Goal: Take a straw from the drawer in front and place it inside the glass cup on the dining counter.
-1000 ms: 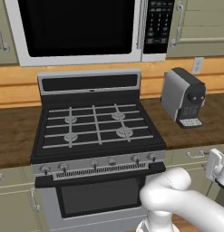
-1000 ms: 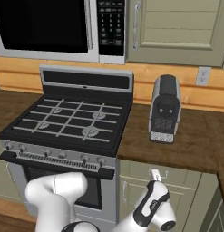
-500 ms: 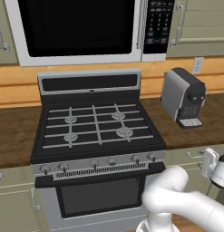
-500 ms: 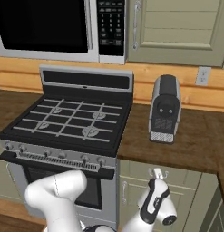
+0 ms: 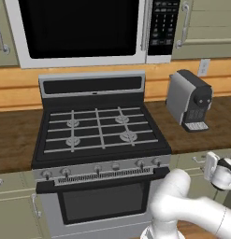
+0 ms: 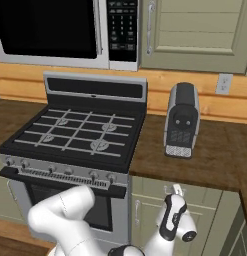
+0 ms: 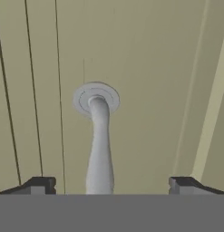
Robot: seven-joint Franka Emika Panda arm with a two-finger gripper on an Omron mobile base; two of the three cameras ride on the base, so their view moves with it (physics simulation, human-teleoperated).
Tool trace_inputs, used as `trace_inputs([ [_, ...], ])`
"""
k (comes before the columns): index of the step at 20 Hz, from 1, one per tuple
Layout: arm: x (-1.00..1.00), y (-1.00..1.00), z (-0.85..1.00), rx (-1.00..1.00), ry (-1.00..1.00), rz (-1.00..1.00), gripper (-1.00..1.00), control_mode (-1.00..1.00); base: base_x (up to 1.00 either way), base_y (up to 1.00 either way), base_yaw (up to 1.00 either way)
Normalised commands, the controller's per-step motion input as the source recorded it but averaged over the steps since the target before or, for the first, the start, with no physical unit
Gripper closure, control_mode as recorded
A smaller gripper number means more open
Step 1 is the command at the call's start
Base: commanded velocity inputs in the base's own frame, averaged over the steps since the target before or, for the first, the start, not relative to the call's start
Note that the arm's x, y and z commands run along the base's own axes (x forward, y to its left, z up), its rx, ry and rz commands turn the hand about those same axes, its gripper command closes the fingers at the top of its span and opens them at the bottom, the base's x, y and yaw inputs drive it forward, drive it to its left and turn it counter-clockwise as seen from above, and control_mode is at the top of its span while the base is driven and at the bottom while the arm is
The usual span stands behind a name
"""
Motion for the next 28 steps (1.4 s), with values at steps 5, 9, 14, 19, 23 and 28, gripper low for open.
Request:
trace_inputs([
  [5,0.43,-0.28,-0.44,0.02,0.05,0.00,-1.00,-1.00,0.00,0.00,0.00],
  [9,0.44,-0.21,-0.45,0.01,0.05,0.00,-1.00,-1.00,0.00,0.00,0.00],
  [14,0.44,-0.07,-0.41,0.00,0.04,0.00,1.00,-1.00,0.00,0.00,0.00],
  [19,0.43,-0.02,-0.36,0.03,0.06,0.00,1.00,-1.00,0.00,0.00,0.00],
  [23,0.33,-0.09,-0.29,0.11,0.12,0.00,1.00,-1.00,0.00,0.00,0.00],
  [28,0.15,-0.08,-0.16,0.25,0.28,0.00,1.00,-1.00,0.00,0.00,0.00],
])
